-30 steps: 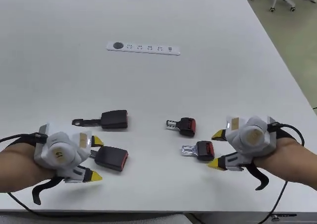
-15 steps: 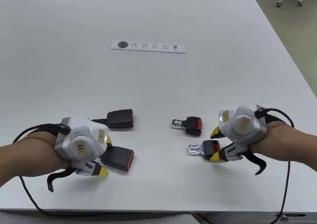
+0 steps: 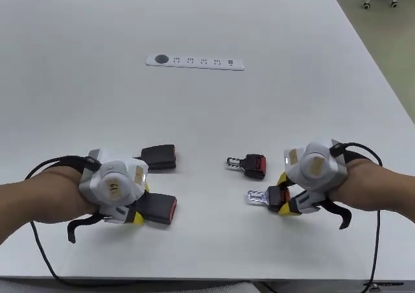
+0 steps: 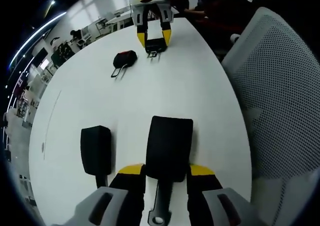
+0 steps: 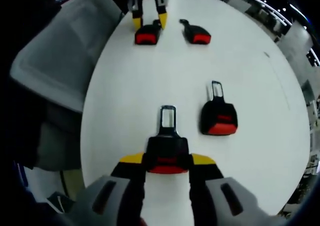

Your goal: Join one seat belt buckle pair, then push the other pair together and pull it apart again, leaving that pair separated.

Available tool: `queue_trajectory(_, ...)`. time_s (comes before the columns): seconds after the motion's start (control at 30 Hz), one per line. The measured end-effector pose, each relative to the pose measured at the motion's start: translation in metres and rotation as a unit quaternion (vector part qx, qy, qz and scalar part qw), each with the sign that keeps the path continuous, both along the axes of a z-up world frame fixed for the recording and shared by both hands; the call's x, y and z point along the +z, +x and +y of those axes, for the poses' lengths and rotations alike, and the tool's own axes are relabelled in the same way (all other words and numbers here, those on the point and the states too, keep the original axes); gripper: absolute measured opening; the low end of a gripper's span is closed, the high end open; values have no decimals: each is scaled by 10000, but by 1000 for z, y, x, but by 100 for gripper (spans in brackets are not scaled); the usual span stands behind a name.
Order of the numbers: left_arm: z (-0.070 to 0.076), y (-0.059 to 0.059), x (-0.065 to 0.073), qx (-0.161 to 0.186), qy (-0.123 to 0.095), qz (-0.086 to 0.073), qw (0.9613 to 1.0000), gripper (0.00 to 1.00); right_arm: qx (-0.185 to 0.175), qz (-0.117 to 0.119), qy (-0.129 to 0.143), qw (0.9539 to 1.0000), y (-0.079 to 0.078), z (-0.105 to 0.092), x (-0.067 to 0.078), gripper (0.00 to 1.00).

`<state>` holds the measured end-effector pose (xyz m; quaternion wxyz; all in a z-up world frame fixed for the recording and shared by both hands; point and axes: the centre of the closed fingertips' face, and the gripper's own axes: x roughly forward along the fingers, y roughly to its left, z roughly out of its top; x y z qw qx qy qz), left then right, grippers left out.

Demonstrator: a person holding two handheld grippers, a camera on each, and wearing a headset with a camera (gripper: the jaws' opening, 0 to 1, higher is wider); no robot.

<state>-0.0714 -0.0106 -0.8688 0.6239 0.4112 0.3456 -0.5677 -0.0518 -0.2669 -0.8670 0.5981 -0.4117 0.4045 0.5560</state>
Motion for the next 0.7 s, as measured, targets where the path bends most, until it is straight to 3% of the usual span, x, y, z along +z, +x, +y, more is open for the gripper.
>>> queue_trajectory(0.17, -1, -1, 1, 36, -39, 63, 10000, 33, 9, -27, -49, 10000, 1, 0, -2, 33)
queue_trajectory(0.27, -1, 0, 0, 421, -127, 253, 9987, 32, 1, -17, 8, 10000, 1, 0, -3, 33)
queue_trajectory(0.7, -1, -1, -1, 456, -203, 217, 9985, 31, 67, -94, -59, 9999, 1, 1, -3, 34)
